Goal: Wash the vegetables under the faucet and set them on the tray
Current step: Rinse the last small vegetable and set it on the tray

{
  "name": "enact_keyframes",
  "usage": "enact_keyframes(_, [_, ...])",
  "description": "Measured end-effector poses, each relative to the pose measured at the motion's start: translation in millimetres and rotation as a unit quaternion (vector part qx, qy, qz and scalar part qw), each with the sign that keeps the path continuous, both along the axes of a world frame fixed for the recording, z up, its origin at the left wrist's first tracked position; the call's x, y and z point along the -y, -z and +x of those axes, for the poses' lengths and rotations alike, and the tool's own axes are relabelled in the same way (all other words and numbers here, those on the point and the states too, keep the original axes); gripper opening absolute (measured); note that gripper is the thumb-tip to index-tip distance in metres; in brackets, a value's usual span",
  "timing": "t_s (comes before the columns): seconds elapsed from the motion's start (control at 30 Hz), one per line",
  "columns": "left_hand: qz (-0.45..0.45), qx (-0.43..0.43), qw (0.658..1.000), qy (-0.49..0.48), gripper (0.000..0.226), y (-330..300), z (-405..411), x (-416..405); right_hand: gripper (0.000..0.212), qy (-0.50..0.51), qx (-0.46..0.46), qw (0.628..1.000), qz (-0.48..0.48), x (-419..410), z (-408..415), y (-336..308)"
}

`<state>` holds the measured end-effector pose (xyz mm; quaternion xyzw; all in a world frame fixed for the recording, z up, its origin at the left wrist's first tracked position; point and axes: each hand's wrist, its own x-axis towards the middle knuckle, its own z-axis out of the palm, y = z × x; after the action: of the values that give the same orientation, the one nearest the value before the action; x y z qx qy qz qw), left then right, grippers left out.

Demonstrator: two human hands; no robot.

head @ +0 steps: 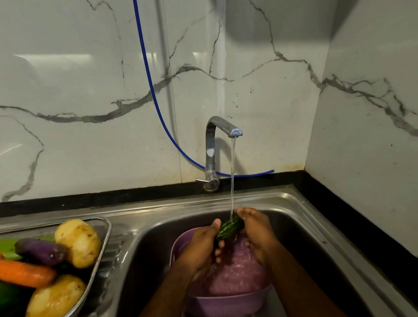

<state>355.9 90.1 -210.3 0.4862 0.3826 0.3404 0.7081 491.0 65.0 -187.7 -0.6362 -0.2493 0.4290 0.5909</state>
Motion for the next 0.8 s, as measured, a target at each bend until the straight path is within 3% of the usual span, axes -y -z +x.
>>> enact_keyframes(0.17, [0.146, -0.073, 0.984, -0.074, 0.036, 2, 9, -2, 0.021, 0.030, 0.041, 0.996, -0.070, -7, 4, 14])
enact_keyframes(0.33, [0.279, -0.132, 0.948, -0.083, 0.015, 5, 9, -6, 0.023, -0.032, -0.045, 0.995, -0.086, -2, -1, 7])
enact_keyframes(0.47, [0.326, -0.176, 0.922, -0.107, 0.024, 9, 12, -6, 0.031, -0.078, -0.085, 0.989, -0.091, 2, -4, 6])
enact_keyframes(0.6, [0.316, -0.134, 0.930, -0.129, 0.028, 5, 10, -5, 0.029, -0.052, -0.140, 0.986, -0.073, -2, -3, 6])
enact_keyframes(0.8, [0.162, 0.019, 0.979, -0.120, 0.024, 4, 11, -6, 0.012, -0.027, -0.200, 0.979, 0.000, 0, 7, 3])
